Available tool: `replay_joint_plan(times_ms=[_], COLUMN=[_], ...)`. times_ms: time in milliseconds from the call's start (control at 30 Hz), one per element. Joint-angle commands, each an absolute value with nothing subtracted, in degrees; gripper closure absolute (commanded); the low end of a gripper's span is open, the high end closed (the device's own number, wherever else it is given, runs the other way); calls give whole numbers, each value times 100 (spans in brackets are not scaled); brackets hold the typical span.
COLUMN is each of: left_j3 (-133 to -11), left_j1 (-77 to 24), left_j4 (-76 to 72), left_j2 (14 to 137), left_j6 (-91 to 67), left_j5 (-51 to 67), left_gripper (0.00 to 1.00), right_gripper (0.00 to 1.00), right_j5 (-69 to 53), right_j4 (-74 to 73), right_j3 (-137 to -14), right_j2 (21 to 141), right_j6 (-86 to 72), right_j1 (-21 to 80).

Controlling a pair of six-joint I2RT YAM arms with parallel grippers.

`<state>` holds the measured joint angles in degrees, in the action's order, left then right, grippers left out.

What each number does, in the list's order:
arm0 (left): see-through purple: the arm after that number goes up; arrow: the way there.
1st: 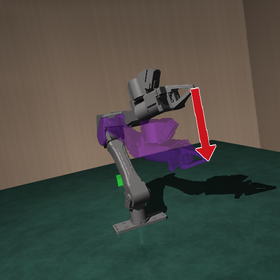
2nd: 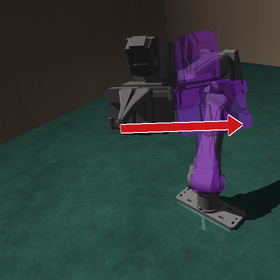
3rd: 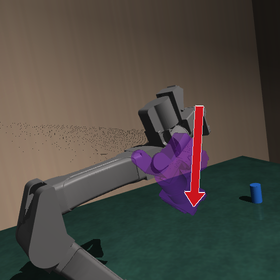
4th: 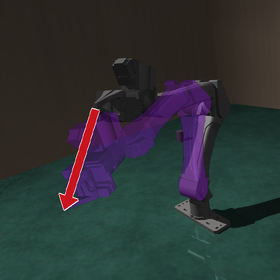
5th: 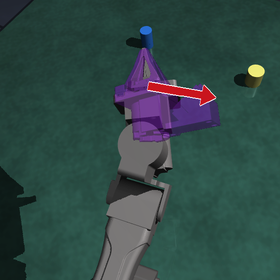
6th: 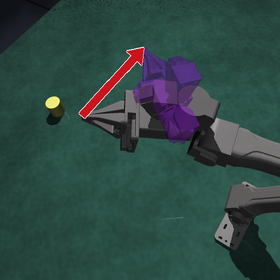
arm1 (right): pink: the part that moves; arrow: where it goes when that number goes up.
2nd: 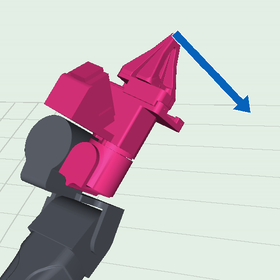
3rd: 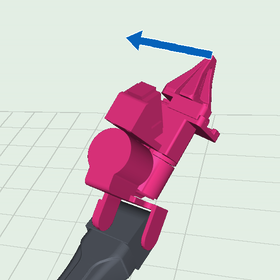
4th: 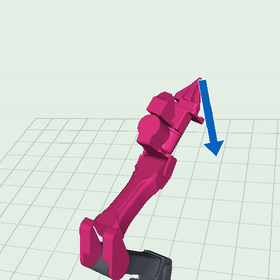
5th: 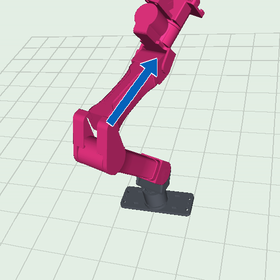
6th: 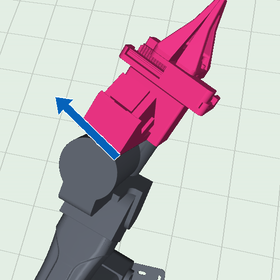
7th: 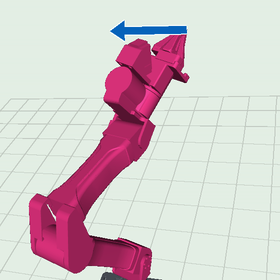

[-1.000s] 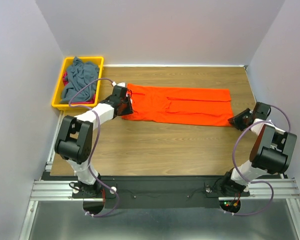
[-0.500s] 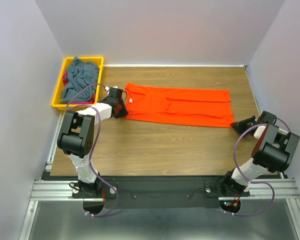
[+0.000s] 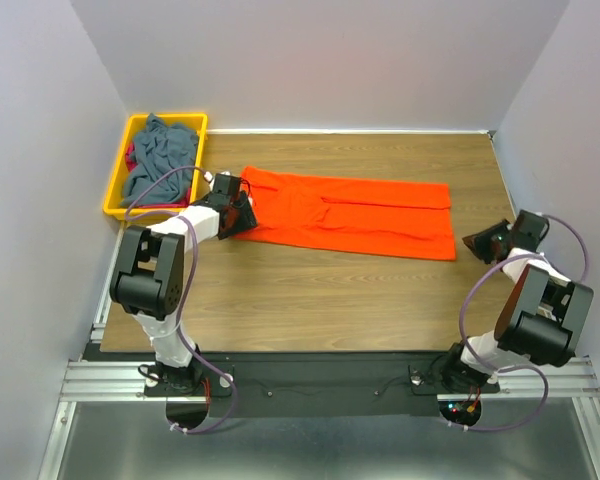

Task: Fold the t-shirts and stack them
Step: Fold the tshirt

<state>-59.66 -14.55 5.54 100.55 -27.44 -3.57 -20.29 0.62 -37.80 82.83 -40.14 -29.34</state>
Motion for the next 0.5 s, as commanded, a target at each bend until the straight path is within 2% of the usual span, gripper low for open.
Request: replay_joint_plan(times_ms=[0, 33, 167, 300, 467], left_j3=[-6301, -6328, -6591, -6943, -7601], left_j1=[-1406, -1406, -1563, -1976, -2320], left_j4=[949, 984, 1186, 1362, 1415], left_j2=[9450, 9387, 9211, 9324, 9895], left_j6=[-2575, -2558, -2505, -2505, -2514], left_j5=[-913, -966, -1362, -1678, -1609], left_gripper=[23, 22, 17, 16, 16], right_gripper=[78, 78, 63, 59, 58], right_j5=[-1548, -1460, -908, -388, -386], right_j4=[-481, -614, -1299, -1985, -2153], right_j3=[-4402, -4482, -4886, -5185, -5124], right_j2=[8060, 8051, 8173, 8393, 8613], right_j6=[-3438, -3341, -2709, -2400, -2268], right_j1=[-2251, -2128, -1278, -608, -378])
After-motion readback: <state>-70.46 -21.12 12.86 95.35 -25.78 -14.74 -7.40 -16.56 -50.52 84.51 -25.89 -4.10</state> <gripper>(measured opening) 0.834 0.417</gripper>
